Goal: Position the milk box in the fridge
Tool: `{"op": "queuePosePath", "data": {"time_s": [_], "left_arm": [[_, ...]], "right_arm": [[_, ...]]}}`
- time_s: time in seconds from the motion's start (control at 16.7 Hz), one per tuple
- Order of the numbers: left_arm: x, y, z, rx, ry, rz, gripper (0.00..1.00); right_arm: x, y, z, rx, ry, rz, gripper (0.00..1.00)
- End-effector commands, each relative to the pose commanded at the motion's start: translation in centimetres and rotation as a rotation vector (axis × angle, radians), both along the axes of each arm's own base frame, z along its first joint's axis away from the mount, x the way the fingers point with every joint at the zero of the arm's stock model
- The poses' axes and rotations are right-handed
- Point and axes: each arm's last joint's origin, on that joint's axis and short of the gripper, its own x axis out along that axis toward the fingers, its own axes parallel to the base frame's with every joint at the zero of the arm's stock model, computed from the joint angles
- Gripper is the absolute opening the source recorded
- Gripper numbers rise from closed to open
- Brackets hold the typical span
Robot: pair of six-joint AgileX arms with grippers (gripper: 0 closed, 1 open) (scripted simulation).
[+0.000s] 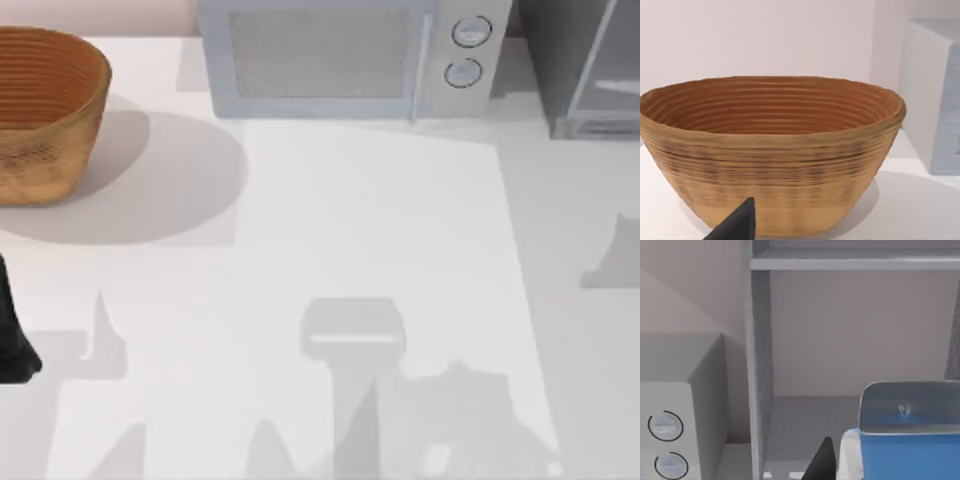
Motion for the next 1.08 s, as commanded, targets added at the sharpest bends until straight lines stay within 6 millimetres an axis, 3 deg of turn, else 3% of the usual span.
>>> {"op": "queuePosePath", "data": {"time_s": [0.18,0.3,0.48,0.66,0.9,1.08], "left_arm": [[0.0,0.0,0.0,0.0,0.0,0.0,1.0],[0.0,0.0,0.0,0.0,0.0,0.0,1.0],[0.0,0.0,0.0,0.0,0.0,0.0,1.0],[0.0,0.0,0.0,0.0,0.0,0.0,1.0],[0.0,0.0,0.0,0.0,0.0,0.0,1.0],[0.0,0.0,0.0,0.0,0.0,0.0,1.0]], "right_arm": [[5.1,-1.1,1.3,-0.004,0.005,0.006,0.0],[9.0,-2.2,1.0,-0.005,0.013,0.011,0.0],[14.8,-4.1,-1.4,-0.003,0.03,0.018,0.0],[19.4,-6.0,-5.4,0.001,0.047,0.023,0.0],[22.9,-8.1,-10.7,0.006,0.059,0.024,0.0],[23.9,-8.9,-12.9,0.007,0.058,0.022,0.0]]}}
